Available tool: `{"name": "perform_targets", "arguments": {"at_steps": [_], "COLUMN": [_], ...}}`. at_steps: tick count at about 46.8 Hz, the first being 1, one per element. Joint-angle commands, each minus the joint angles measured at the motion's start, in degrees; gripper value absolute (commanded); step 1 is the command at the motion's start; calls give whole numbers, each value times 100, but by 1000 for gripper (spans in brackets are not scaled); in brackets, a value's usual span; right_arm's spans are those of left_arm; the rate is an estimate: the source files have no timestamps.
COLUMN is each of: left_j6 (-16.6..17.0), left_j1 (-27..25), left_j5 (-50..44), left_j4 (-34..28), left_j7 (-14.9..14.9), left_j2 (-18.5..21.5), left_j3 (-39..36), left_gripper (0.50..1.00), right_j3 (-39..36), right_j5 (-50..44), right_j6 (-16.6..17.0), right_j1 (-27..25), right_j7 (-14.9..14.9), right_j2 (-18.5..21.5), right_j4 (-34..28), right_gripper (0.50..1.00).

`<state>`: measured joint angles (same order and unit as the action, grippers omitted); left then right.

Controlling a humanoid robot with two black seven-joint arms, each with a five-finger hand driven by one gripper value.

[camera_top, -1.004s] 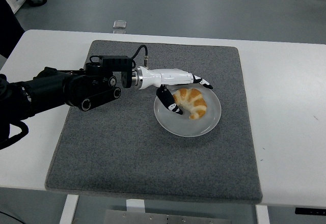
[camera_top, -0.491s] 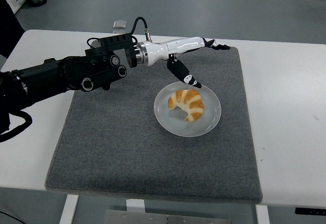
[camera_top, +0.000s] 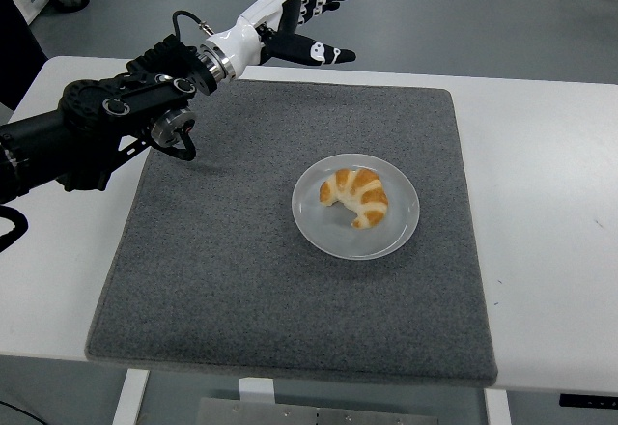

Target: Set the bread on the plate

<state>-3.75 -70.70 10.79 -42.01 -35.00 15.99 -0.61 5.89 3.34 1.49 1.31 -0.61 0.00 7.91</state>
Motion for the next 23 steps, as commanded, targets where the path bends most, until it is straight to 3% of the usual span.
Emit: {"name": "perform_targets", "arguments": {"at_steps": [1, 13, 23], "left_j6": [-126, -293, -250], "left_j1": [73, 363, 820], "left_j5": [-261, -1289, -1650], "left_j4": [-36, 96, 87], "left_j7": [0, 0, 19], "left_j2": [167, 352, 352], "left_j3": [52, 377, 1282], "left_gripper": [994, 994, 994], "right_j3": [0, 0, 0], "right_j5": [0, 0, 0], "right_j6": [0, 0, 0], "right_j1": [0, 0, 0], "right_j7": [-1, -1, -1], "right_j2": [0, 0, 0], "right_j4": [0, 0, 0], "right_gripper": [952, 952, 952]}}
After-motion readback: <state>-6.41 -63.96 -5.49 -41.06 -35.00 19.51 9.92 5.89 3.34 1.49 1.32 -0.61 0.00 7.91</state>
